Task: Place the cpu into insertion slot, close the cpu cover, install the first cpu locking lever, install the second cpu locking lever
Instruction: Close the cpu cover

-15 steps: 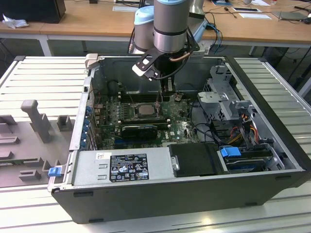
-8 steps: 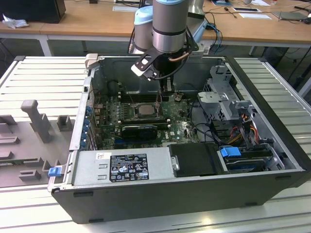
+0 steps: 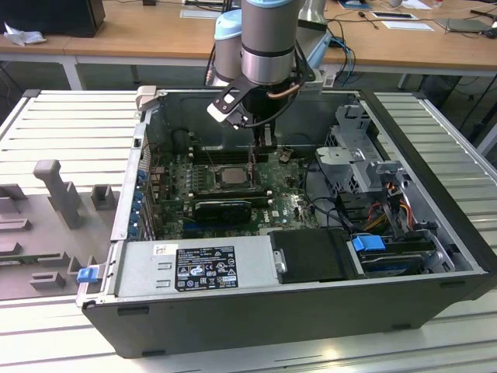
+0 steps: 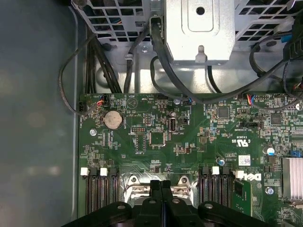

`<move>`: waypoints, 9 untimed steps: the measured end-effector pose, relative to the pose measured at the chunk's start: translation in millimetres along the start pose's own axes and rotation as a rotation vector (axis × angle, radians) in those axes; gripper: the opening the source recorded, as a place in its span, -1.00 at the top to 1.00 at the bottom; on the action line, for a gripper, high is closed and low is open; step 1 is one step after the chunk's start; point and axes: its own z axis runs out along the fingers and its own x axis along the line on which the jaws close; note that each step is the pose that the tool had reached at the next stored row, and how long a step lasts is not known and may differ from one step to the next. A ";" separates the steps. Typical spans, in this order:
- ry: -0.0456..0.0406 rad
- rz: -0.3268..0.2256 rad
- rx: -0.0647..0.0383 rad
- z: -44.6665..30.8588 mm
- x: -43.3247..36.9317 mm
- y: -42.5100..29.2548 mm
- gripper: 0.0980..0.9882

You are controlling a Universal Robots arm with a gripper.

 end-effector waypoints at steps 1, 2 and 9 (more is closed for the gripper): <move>0.0000 0.000 0.000 0.0 0.0 -0.4 0.98; 0.0001 0.000 0.000 -0.1 0.0 -0.9 0.98; 0.0023 0.000 0.000 1.8 -0.2 -15.1 0.98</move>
